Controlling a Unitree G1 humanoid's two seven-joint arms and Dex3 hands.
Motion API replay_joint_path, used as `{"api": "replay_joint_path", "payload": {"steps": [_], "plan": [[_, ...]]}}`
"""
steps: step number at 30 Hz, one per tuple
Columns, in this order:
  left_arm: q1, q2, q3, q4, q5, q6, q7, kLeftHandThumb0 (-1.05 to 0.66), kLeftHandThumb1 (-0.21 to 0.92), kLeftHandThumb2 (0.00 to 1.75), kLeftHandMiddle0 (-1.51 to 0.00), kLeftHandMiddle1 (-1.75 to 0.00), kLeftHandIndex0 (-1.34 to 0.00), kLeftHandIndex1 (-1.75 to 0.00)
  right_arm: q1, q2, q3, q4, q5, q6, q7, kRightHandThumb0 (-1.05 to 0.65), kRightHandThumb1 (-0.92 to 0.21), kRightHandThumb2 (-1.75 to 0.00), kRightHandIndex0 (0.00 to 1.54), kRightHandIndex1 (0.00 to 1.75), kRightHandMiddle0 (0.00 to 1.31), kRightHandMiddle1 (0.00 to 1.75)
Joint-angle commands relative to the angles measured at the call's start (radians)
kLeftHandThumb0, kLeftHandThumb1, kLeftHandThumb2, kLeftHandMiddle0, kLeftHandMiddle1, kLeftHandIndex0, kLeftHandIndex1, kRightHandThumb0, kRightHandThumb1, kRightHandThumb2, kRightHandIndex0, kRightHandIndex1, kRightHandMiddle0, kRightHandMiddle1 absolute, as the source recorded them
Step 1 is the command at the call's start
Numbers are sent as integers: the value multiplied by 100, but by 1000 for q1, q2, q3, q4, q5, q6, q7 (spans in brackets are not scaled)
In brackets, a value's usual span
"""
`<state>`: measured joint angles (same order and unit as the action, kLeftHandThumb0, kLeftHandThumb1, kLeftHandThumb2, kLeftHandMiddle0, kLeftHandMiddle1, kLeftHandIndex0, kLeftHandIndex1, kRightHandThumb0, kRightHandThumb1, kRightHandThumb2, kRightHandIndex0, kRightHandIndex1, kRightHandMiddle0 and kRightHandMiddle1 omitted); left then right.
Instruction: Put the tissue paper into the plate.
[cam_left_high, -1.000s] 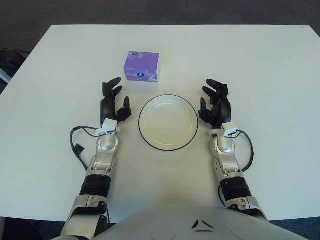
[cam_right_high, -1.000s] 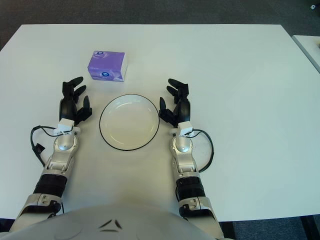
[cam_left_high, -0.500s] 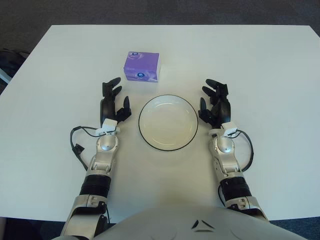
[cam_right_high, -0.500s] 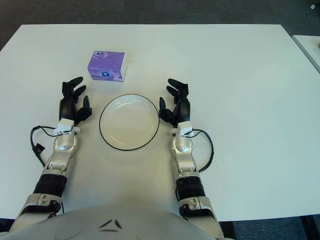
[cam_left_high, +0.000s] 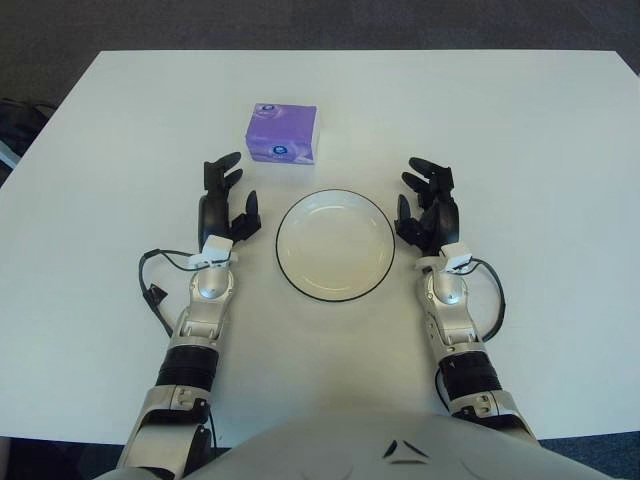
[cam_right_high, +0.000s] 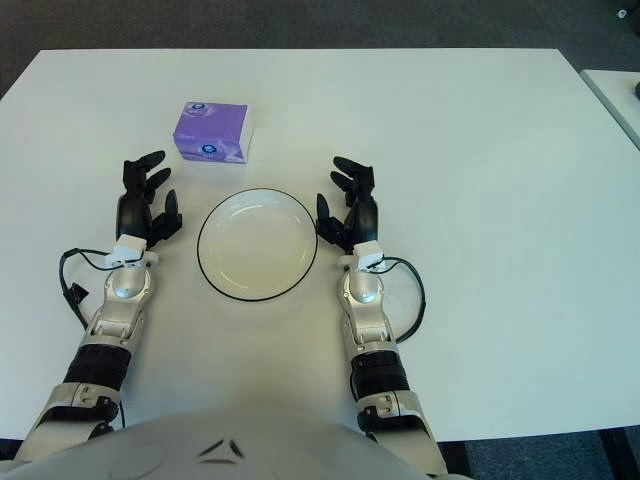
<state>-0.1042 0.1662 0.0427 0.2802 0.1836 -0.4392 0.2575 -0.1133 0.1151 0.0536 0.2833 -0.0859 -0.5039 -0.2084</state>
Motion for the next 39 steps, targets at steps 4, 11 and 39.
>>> {"api": "replay_joint_path", "payload": {"steps": [4,11,39], "plan": [[39,53,26,-67,44,74,-25,-68,92,73,-26,-66,0,-94,37,34,1,90,4,10,-17,-44,-73,-76,34,87,5,109],[-1,104,56,-54,69,89,-27,-67,92,74,-24,-61,0,-91,23,34,5,113,3,1,-24,-44,-73,-76,34,86,4,108],[-209,217,124,42,103,-17,31,-56,92,75,-23,-39,0,-80,-13,39,14,173,5,-13,-38,-45,-75,-75,35,85,6,108]]}}
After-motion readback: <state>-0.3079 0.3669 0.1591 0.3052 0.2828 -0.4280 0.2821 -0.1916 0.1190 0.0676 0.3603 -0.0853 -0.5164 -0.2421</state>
